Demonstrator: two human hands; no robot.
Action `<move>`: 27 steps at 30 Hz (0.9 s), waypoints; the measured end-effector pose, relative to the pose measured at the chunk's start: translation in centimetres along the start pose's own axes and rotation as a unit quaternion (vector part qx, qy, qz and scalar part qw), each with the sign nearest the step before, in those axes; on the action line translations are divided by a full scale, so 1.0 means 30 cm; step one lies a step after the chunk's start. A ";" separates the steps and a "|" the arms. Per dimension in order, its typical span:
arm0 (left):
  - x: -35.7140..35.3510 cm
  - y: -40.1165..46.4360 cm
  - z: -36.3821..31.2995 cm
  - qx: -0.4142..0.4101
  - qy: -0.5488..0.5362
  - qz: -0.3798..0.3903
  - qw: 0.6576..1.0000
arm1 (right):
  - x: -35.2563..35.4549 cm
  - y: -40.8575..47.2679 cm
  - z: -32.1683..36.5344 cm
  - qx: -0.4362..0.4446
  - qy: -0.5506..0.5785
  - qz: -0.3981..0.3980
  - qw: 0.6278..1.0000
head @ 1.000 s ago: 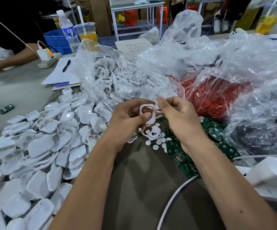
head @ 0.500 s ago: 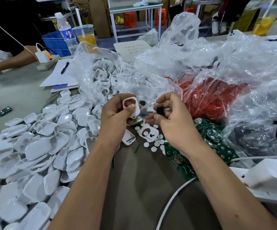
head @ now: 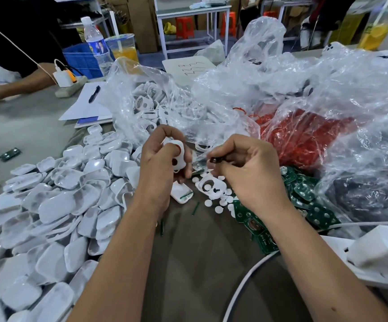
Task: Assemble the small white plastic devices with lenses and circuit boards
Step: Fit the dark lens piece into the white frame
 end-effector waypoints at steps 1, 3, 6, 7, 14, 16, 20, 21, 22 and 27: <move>-0.001 -0.003 -0.002 0.011 -0.003 0.018 1.000 | 0.000 -0.001 0.004 0.019 -0.021 -0.015 0.999; -0.006 -0.008 -0.002 0.036 -0.020 0.074 0.996 | 0.005 0.003 0.010 0.048 -0.040 -0.045 0.997; -0.024 -0.019 0.002 0.056 -0.025 0.136 0.989 | 0.016 0.007 0.010 0.075 -0.043 -0.068 0.994; -0.032 -0.023 0.006 0.052 -0.005 0.136 0.989 | 0.016 0.007 0.010 0.081 -0.049 -0.069 0.993; -0.050 -0.025 0.011 0.036 -0.001 0.103 0.994 | 0.013 0.004 0.014 0.102 -0.036 -0.054 0.993; -0.044 -0.026 0.010 0.030 -0.023 0.100 0.994 | 0.008 0.005 0.015 0.080 0.001 -0.039 0.996; -0.038 -0.024 0.002 0.017 -0.006 0.079 0.997 | 0.005 0.007 0.014 -0.008 0.131 -0.012 0.991; -0.038 -0.024 0.000 0.011 0.002 0.075 0.997 | 0.006 0.007 0.013 -0.024 0.155 -0.006 0.988; -0.037 -0.025 0.001 0.005 0.011 0.072 0.997 | 0.006 0.008 0.013 -0.032 0.164 -0.002 0.986; -0.029 -0.027 0.006 -0.013 0.051 0.068 0.996 | 0.002 0.003 0.013 -0.038 0.113 -0.017 0.993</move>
Point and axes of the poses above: each hand's wrist, its own y-axis towards the middle knuckle, its own x-axis out of the back of the hand, z = x × y, the point moved 1 cm from there along y, towards the middle knuckle, and after that the axes turned 2 degrees about -y, right-handed, at the moved point
